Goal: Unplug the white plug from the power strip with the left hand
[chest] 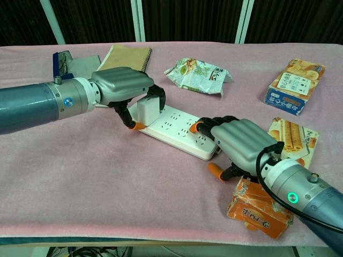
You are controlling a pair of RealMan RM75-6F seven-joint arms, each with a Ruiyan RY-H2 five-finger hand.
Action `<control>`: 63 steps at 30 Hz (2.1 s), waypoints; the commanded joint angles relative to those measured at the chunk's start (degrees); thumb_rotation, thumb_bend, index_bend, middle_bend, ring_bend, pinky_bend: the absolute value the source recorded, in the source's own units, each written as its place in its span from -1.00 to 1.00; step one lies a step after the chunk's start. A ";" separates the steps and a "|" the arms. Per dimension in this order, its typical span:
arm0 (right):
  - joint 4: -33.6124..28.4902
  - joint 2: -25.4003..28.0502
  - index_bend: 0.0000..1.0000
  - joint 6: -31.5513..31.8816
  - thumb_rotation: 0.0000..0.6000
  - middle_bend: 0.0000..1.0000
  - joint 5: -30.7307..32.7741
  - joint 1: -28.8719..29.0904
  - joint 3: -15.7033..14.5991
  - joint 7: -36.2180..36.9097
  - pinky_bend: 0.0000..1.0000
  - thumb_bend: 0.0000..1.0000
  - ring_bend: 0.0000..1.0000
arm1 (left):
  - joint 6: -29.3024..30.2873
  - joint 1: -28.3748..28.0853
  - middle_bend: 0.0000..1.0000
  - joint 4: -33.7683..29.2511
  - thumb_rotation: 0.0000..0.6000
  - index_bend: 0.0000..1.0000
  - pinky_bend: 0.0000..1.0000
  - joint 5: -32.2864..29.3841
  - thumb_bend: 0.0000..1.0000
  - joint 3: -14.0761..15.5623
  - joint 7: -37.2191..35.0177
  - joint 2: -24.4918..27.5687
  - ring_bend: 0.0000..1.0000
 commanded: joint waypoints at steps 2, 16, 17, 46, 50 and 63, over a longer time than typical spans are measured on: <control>-0.02 0.01 -0.62 -0.01 1.00 -0.78 0.04 0.02 -0.04 -0.06 -0.78 -0.29 -0.74 | -3.55 -1.69 0.31 -2.38 1.00 0.29 -0.75 -3.96 0.29 -0.85 3.31 2.03 -0.48; -0.26 0.19 -0.60 0.21 1.00 -0.78 -0.01 0.01 -0.13 0.00 -0.78 -0.29 -0.74 | -3.37 -4.14 0.38 -6.23 1.00 0.36 -0.70 -13.37 0.32 -1.87 9.41 3.42 -0.42; -0.29 0.21 -0.60 0.27 1.00 -0.78 -0.01 0.00 -0.12 0.02 -0.78 -0.29 -0.74 | -2.98 -3.95 0.40 -6.23 1.00 0.38 -0.66 -13.47 0.33 -1.68 9.41 3.36 -0.40; -1.05 1.05 -0.60 -0.03 1.00 -0.77 0.38 -0.23 -0.73 -0.22 -0.78 -0.29 -0.74 | 21.28 4.17 0.47 10.78 1.00 0.45 -0.46 12.94 0.35 4.55 -24.35 -4.09 -0.31; -1.39 1.35 -0.58 -0.86 1.00 -0.76 0.35 -0.05 -1.33 -0.52 -0.78 -0.29 -0.74 | 19.83 4.28 0.46 9.80 1.00 0.45 -0.47 12.41 0.35 4.63 -24.57 -3.33 -0.31; -2.37 2.48 -0.58 -4.25 1.00 -0.76 0.55 1.04 -2.37 0.35 -0.78 -0.29 -0.74 | 14.89 3.19 0.46 2.72 1.00 0.45 -0.47 9.30 0.35 2.76 -16.28 0.87 -0.31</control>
